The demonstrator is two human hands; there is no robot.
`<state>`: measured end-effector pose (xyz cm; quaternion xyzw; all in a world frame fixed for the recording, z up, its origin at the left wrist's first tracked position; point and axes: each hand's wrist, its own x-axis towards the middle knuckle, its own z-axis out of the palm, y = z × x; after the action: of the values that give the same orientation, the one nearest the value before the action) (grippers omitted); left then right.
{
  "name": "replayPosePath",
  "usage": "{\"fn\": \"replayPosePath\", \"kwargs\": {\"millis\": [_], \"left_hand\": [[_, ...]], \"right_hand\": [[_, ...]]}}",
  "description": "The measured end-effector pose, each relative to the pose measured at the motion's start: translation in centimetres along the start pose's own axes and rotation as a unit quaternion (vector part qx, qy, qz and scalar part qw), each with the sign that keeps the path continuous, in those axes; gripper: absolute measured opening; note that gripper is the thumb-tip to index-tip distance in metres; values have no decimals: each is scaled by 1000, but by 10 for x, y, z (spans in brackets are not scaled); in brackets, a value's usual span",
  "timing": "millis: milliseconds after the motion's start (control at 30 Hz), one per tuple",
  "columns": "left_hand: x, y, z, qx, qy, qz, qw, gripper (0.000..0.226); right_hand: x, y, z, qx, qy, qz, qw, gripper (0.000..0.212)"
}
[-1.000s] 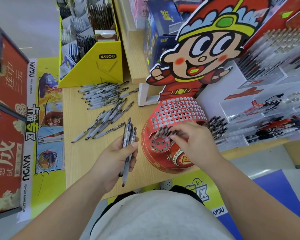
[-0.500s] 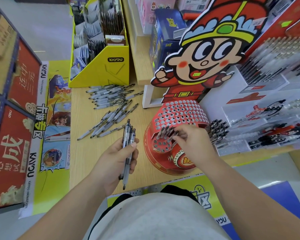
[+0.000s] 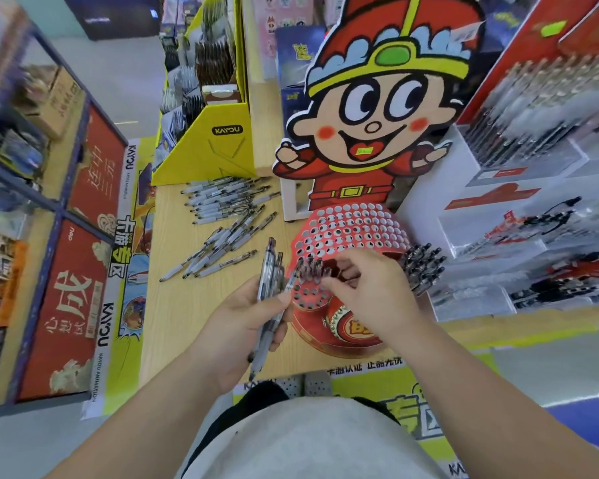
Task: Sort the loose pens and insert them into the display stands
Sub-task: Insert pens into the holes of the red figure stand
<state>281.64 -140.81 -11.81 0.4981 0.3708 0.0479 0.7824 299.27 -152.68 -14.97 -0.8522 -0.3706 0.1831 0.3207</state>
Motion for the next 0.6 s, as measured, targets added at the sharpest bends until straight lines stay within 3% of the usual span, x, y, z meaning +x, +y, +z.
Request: {"fn": "replayPosePath", "kwargs": {"millis": [100,233,333,433,600], "left_hand": [[-2,0,14,15,-3,0,1000,8],[-6,2,32,71,-23,23,997,16],[-8,4,41,90,-15,37,995,20],[-10,5,42,83,-2,35,996,10],[-10,12,40,149,-28,6,988,12]], "right_hand": [[-10,-11,-20,132,-9,41,990,17],[-24,-26,-38,315,-95,78,941,6],[-27,-26,-38,360,-115,87,922,5],[-26,-23,-40,406,-119,88,902,8],[-29,-19,-40,436,-85,82,892,16]]}}
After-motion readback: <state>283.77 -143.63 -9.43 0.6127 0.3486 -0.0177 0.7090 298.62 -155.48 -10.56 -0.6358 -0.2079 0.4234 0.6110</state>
